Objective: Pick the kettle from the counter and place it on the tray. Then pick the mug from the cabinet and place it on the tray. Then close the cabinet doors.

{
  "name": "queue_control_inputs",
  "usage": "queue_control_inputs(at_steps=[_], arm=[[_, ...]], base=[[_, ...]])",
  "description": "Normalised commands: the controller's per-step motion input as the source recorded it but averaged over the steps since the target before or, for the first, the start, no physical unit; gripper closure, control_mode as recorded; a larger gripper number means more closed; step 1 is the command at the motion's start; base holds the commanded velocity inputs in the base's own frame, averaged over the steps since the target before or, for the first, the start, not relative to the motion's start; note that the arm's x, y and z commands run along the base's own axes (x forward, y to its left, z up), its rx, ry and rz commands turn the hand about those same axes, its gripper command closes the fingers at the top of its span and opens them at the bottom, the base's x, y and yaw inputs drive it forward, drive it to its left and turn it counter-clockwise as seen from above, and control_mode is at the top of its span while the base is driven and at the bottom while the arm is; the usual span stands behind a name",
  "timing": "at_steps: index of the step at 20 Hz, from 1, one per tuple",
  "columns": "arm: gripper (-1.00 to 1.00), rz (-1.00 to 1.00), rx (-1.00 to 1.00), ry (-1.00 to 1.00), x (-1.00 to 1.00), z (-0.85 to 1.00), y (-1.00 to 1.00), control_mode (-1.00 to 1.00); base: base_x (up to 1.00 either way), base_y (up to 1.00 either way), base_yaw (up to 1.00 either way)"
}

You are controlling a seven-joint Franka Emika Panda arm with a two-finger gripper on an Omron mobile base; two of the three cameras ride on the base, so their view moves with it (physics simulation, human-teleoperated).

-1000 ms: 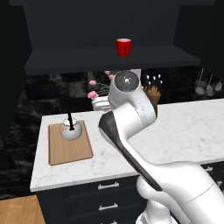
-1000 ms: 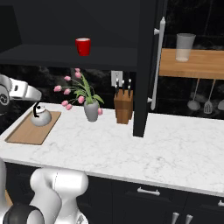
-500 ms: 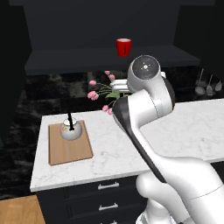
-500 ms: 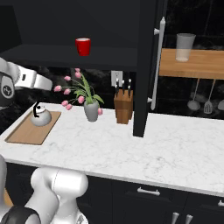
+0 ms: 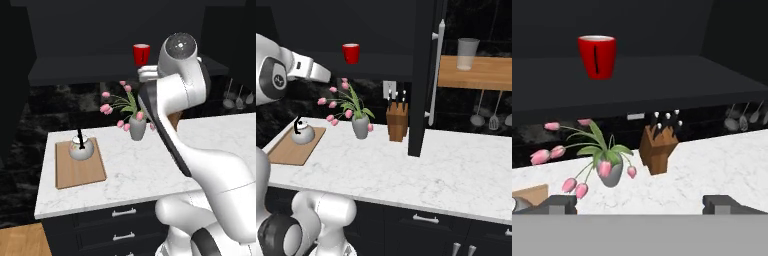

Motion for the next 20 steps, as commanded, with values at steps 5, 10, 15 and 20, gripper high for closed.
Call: queue_control_inputs(at_steps=[5, 10, 15, 20], arm=[[-1.0, 0.0, 0.02, -0.01, 0.41, 0.33, -0.21, -1.0], [-1.0, 0.0, 0.06, 0.0, 0.62, 0.12, -0.03, -1.0], [-1.0, 0.02, 0.12, 0.0, 0.63, 0.01, 0.07, -1.0], [-1.0, 0.06, 0.04, -0.01, 0.49, 0.09, -0.05, -1.0]], base=[[0.0, 0.0, 0.0], [0.0, 0.0, 0.0], [0.0, 0.0, 0.0], [0.0, 0.0, 0.0]])
